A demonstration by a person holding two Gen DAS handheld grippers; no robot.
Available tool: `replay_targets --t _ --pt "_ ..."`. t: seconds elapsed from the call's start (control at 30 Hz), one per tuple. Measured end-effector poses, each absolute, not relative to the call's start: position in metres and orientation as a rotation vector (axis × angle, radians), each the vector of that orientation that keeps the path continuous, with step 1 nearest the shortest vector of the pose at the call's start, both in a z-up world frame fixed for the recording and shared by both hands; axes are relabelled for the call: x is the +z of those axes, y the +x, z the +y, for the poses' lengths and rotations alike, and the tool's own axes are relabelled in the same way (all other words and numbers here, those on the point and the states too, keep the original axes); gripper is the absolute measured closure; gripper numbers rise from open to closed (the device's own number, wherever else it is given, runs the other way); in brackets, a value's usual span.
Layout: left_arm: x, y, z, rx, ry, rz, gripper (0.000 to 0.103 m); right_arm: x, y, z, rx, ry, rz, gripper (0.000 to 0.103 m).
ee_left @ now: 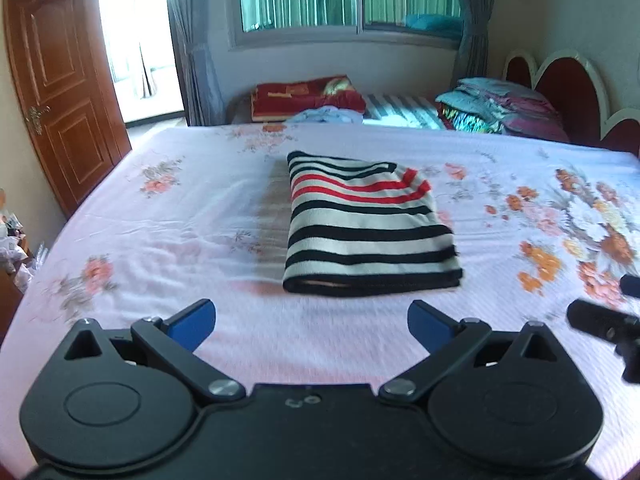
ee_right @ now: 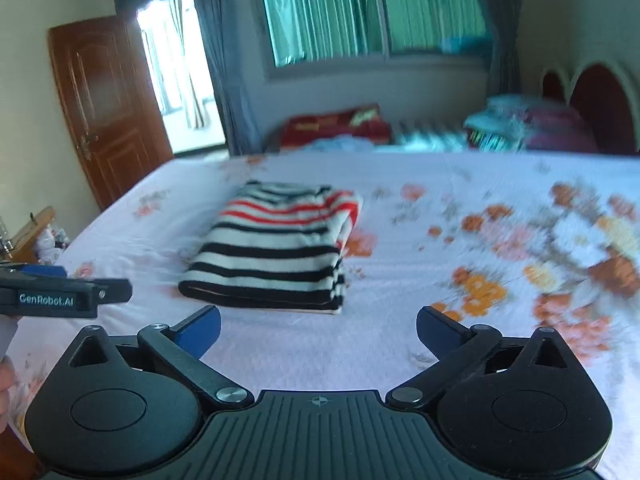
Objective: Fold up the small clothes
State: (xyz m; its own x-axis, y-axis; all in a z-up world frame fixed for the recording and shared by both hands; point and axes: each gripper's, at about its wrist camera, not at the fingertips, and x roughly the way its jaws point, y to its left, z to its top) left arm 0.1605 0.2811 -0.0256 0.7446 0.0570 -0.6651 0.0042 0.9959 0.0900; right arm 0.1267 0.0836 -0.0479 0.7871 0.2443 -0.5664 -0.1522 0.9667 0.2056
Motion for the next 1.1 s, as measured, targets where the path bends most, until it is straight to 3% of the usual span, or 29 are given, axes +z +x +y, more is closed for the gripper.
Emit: replay_targets --t 0.43,1.1 --pt "0.019 0.04 0.28 0.086 0.004 0.655 0.001 0.009 -0.004 0.091 0.113 0.069 0.422 0.0" --pt "0.038 -0.016 0.278 0.101 0.022 0.588 0.001 0.019 -0.043 0.095 0.134 0.089 0.383 0.0"
